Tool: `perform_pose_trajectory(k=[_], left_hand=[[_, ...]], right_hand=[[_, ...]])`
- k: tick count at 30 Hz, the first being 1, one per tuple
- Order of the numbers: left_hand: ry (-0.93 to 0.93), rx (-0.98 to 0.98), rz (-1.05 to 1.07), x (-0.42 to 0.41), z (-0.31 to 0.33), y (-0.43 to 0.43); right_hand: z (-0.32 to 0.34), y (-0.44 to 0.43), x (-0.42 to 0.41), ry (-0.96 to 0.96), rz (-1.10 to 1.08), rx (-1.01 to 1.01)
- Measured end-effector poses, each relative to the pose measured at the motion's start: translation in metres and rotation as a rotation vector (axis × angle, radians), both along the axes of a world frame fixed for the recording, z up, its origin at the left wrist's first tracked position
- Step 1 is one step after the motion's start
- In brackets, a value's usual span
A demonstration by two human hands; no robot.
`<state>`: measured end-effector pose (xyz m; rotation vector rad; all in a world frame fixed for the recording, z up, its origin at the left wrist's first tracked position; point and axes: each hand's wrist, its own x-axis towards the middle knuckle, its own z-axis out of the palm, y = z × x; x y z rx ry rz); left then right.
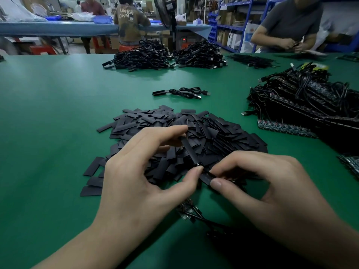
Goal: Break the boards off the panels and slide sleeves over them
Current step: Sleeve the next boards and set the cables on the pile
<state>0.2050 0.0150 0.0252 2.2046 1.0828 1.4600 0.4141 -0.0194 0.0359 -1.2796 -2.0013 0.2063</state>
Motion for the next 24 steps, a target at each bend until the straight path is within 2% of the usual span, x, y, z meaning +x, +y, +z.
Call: perform_pose_trajectory(k=[5,8,13,15,18,24], left_hand=[[-0.135,-0.037,0.057,0.002,-0.003,0.012],[-0.205,-0.078,0.053,-0.001,-0.003,0.01],[-0.19,-0.132,0.091,-0.002,-0.005,0.012],[-0.103,-0.152,0.138,-0.004,-0.002,0.015],[0.137,-0.152,0.203,-0.007,0.005,0.021],[0.654,-0.405,0.068,-0.012,0.03,0.019]], right_hand=[[-0.001,-0.001,0.004,-0.002,0.018,-0.109],[-0.002,0.002,0.006,0.007,0.022,-0.087],[0.016,0.013,0.012,-0.058,-0.063,-0.054],[0.033,0.03,0.019,-0.094,-0.118,-0.037],[0.056,0.084,0.024,-0.203,-0.226,-0.004],[0.048,0.223,0.002,-0.379,-0.289,-0.095]])
